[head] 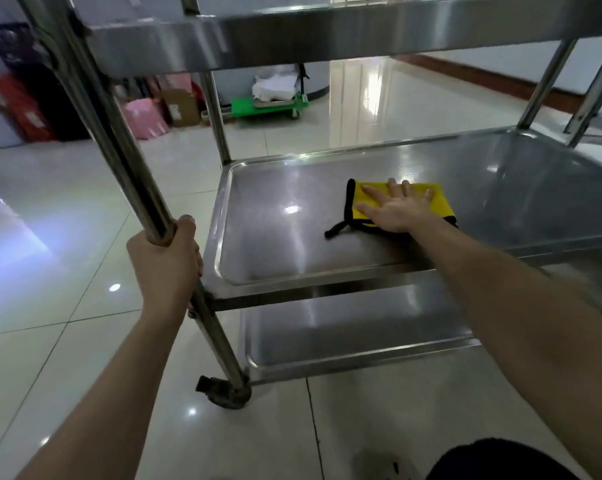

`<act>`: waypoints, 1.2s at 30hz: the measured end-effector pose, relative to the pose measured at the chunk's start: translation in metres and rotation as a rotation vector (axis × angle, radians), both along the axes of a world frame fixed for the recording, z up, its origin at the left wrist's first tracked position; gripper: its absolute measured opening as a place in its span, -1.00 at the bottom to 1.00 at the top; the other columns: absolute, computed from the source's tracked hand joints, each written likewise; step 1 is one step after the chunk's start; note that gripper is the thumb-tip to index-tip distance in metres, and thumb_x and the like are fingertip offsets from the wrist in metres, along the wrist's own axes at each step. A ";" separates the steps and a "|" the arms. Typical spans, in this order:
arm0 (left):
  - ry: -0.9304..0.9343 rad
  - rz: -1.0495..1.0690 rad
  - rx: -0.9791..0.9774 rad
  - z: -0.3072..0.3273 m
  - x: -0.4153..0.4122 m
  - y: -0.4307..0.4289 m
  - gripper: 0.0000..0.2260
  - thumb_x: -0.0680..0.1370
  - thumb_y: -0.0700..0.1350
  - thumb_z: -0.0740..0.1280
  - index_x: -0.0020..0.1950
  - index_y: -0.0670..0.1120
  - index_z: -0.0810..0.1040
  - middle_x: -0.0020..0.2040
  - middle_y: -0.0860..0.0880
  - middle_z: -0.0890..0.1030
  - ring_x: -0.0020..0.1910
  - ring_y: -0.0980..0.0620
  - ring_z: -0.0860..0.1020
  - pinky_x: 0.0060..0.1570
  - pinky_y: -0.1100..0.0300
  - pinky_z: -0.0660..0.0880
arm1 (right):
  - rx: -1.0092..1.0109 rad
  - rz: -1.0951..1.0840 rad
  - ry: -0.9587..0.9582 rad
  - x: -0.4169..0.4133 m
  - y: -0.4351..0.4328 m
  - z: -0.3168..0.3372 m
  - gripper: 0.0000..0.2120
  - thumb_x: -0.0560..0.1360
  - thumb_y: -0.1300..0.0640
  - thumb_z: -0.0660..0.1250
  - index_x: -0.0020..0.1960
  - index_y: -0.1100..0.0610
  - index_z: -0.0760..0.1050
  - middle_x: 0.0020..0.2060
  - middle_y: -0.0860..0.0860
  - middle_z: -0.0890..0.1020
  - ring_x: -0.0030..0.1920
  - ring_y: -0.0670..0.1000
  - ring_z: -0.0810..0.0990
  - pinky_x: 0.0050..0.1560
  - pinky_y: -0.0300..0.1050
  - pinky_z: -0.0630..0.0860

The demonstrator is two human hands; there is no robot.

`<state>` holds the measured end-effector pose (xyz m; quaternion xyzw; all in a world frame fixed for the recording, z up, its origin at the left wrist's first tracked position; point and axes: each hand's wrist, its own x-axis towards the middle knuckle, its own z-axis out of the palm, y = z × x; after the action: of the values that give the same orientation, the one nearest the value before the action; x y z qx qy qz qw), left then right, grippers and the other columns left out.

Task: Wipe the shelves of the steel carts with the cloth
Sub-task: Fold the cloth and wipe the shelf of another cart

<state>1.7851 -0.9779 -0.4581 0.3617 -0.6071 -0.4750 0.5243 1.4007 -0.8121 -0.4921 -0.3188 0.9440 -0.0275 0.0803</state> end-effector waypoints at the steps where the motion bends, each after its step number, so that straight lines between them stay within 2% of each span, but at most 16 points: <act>1: 0.011 0.001 -0.006 -0.002 -0.001 0.000 -0.69 0.50 0.00 0.41 -0.40 0.02 0.42 -0.45 -0.09 0.41 -0.50 -0.07 0.39 -0.48 0.12 0.40 | -0.001 -0.015 0.006 -0.003 -0.019 0.000 -0.16 0.43 -0.70 -0.22 0.66 -0.47 -0.15 0.75 0.03 -0.16 0.73 0.24 -0.22 0.51 0.63 -0.31; 5: 0.057 0.001 -0.016 -0.006 -0.003 0.001 -0.65 0.55 0.00 0.41 -0.38 -0.03 0.39 -0.45 -0.12 0.39 -0.52 -0.06 0.38 -0.49 0.15 0.37 | 0.018 0.085 0.008 0.041 -0.115 0.005 -0.17 0.50 -0.64 -0.20 0.70 -0.37 -0.15 0.75 0.13 -0.17 0.71 0.33 -0.22 0.44 0.71 -0.33; 9: 0.081 -0.001 -0.024 -0.006 -0.005 0.000 -0.53 0.54 0.02 0.40 -0.23 -0.34 0.29 -0.39 -0.18 0.36 -0.45 -0.07 0.35 -0.41 0.04 0.34 | -0.004 0.330 0.022 0.137 -0.177 0.005 -0.21 0.53 -0.61 -0.17 0.70 -0.37 -0.11 0.75 0.12 -0.13 0.72 0.31 -0.19 0.46 0.67 -0.36; 13: 0.075 -0.012 -0.006 0.000 -0.005 0.003 -0.54 0.54 0.03 0.41 -0.30 -0.23 0.26 -0.38 -0.17 0.32 -0.39 -0.12 0.31 -0.41 -0.13 0.35 | -0.035 0.526 0.025 0.195 -0.150 -0.004 -0.21 0.50 -0.64 -0.22 0.68 -0.42 -0.15 0.75 0.06 -0.15 0.73 0.23 -0.23 0.52 0.59 -0.36; 16: 0.047 -0.028 -0.009 0.003 -0.004 0.006 -0.60 0.52 0.05 0.40 -0.36 -0.07 0.30 -0.41 -0.17 0.32 -0.44 -0.07 0.34 -0.43 -0.10 0.36 | -0.029 0.616 0.020 0.195 -0.101 -0.006 -0.19 0.45 -0.67 -0.25 0.66 -0.46 -0.16 0.75 -0.07 -0.19 0.73 0.10 -0.26 0.58 0.50 -0.35; 20: 0.036 -0.046 0.002 0.004 -0.002 0.006 -0.63 0.50 0.08 0.40 -0.32 -0.09 0.35 -0.38 -0.15 0.33 -0.40 -0.08 0.34 -0.34 -0.02 0.36 | 0.025 0.457 -0.004 0.161 -0.029 0.004 -0.20 0.43 -0.68 -0.22 0.63 -0.52 -0.19 0.74 -0.14 -0.23 0.72 0.07 -0.31 0.56 0.49 -0.41; 22: 0.034 -0.050 -0.020 0.003 -0.002 0.005 -0.61 0.52 0.07 0.41 -0.34 -0.07 0.32 -0.41 -0.14 0.34 -0.42 -0.07 0.37 -0.36 0.01 0.38 | 0.074 0.300 0.050 0.148 0.004 0.013 -0.23 0.45 -0.68 -0.24 0.62 -0.54 -0.21 0.75 -0.07 -0.20 0.72 0.14 -0.33 0.52 0.53 -0.45; 24: 0.022 -0.035 -0.053 0.000 -0.003 0.002 -0.59 0.53 0.09 0.41 -0.36 -0.04 0.29 -0.43 -0.08 0.34 -0.44 -0.03 0.37 -0.38 0.05 0.37 | 0.137 0.159 0.106 0.147 0.022 0.021 -0.24 0.47 -0.68 -0.22 0.63 -0.53 -0.15 0.76 0.06 -0.08 0.73 0.21 -0.23 0.49 0.56 -0.45; 25: 0.014 -0.026 -0.063 -0.001 -0.004 0.000 -0.58 0.52 0.10 0.40 -0.37 -0.03 0.28 -0.45 -0.03 0.33 -0.44 -0.01 0.37 -0.38 0.08 0.36 | 0.159 0.117 0.119 0.152 0.025 0.026 -0.26 0.49 -0.65 -0.18 0.64 -0.51 -0.09 0.75 0.11 0.03 0.73 0.25 -0.12 0.49 0.59 -0.39; 27: 0.008 -0.013 -0.065 -0.002 -0.006 -0.002 -0.59 0.51 0.12 0.39 -0.37 -0.03 0.28 -0.47 0.04 0.31 -0.45 0.00 0.34 -0.38 0.12 0.34 | 0.110 0.031 0.082 0.165 0.014 0.033 -0.27 0.55 -0.57 -0.10 0.68 -0.39 0.05 0.69 0.16 0.24 0.69 0.29 0.12 0.52 0.63 -0.17; 28: 0.006 -0.018 -0.066 -0.002 -0.007 -0.002 -0.59 0.51 0.12 0.39 -0.37 -0.04 0.29 -0.47 0.03 0.32 -0.45 0.00 0.35 -0.38 0.12 0.34 | 0.027 -0.052 0.012 0.173 0.004 0.035 -0.23 0.55 -0.54 -0.08 0.70 -0.30 0.06 0.67 0.18 0.28 0.66 0.33 0.17 0.52 0.62 -0.09; 29: 0.007 -0.026 -0.067 -0.003 -0.008 -0.002 -0.60 0.51 0.11 0.39 -0.36 -0.05 0.30 -0.46 0.02 0.32 -0.44 0.00 0.35 -0.38 0.12 0.35 | -0.070 -0.163 -0.071 0.181 -0.008 0.037 -0.17 0.55 -0.54 -0.08 0.73 -0.19 0.03 0.66 0.23 0.27 0.65 0.38 0.16 0.53 0.60 -0.07; 31: 0.014 -0.024 -0.065 -0.002 -0.007 -0.001 -0.62 0.50 0.10 0.39 -0.34 -0.07 0.33 -0.46 0.00 0.33 -0.44 0.00 0.36 -0.38 0.11 0.36 | -0.169 -0.350 -0.177 0.196 -0.035 0.041 -0.04 0.57 -0.54 -0.07 0.76 0.05 -0.04 0.69 0.34 0.11 0.67 0.46 -0.03 0.55 0.58 -0.19; 33: 0.008 -0.011 -0.053 -0.002 -0.005 -0.001 -0.60 0.49 0.11 0.39 -0.33 -0.13 0.35 -0.45 -0.11 0.34 -0.44 -0.02 0.39 -0.39 0.07 0.39 | -0.070 -0.294 -0.133 0.206 -0.052 0.033 0.00 0.59 -0.53 -0.04 0.76 0.15 -0.06 0.71 0.35 -0.07 0.68 0.45 -0.19 0.54 0.59 -0.28; 35: -0.001 -0.003 -0.031 -0.001 -0.004 0.000 -0.52 0.49 0.11 0.39 -0.27 -0.30 0.37 -0.40 -0.33 0.41 -0.43 -0.08 0.43 -0.41 -0.07 0.47 | 0.003 -0.008 -0.040 0.204 -0.048 0.018 -0.01 0.58 -0.56 -0.02 0.77 0.05 -0.09 0.74 0.21 -0.12 0.71 0.34 -0.22 0.57 0.56 -0.28; 36: -0.006 0.003 -0.022 -0.001 -0.004 0.000 -0.49 0.50 0.11 0.39 -0.24 -0.35 0.38 -0.38 -0.37 0.44 -0.42 -0.10 0.44 -0.40 -0.14 0.51 | 0.003 0.167 -0.044 0.197 -0.039 0.014 -0.01 0.55 -0.60 0.00 0.77 -0.03 -0.09 0.75 0.10 -0.13 0.73 0.24 -0.22 0.60 0.51 -0.27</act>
<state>1.7813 -0.9776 -0.4587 0.3581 -0.6135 -0.4664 0.5271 1.5972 -0.8513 -0.4784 -0.3955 0.9122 -0.0264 0.1035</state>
